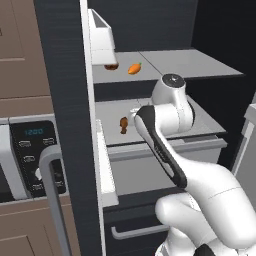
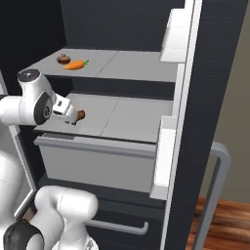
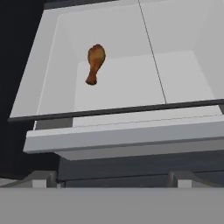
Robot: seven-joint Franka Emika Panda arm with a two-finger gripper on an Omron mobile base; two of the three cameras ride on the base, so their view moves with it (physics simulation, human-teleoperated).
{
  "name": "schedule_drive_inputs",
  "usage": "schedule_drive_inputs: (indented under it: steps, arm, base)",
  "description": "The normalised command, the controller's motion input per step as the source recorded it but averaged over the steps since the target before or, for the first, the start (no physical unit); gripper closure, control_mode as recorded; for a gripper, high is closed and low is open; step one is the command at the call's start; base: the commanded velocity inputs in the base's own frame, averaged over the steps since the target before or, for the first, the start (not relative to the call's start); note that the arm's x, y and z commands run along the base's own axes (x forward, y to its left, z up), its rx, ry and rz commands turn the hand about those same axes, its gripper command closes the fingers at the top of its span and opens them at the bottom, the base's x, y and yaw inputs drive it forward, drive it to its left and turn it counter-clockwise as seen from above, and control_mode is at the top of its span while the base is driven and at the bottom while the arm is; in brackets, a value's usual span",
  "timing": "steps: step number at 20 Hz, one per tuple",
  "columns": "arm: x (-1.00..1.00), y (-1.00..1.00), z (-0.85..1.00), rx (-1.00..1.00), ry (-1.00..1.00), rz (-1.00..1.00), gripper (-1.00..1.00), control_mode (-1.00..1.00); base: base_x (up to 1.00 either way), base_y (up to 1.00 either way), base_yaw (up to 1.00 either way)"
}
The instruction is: Gather the mushroom and carrot from the fridge and place them on a tray on the dining counter. Then gather the chicken drumsticks from the fridge and place them on the other tray.
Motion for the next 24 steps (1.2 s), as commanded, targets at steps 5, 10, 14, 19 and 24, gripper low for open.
schedule_drive_inputs:
  steps: [5, 10, 14, 19, 24]
  arm:
    - [0.5, 0.15, -0.32, 0.0, 0.03, 0.0, -1.0, -1.0]
    - [0.5, 0.13, -0.29, 0.0, 0.06, 0.0, -1.0, -1.0]
    - [0.54, 0.14, -0.25, 0.0, 0.06, 0.0, -1.0, -1.0]
    - [0.53, 0.1, -0.25, 0.0, 0.1, 0.0, -1.0, -1.0]
    - [0.49, 0.12, -0.26, -0.02, 0.1, 0.0, -1.0, -1.0]
  base:
    - [0.0, 0.0, 0.0]
    - [0.0, 0.0, 0.0]
    - [0.0, 0.0, 0.0]
    - [0.0, 0.0, 0.0]
    - [0.0, 0.0, 0.0]
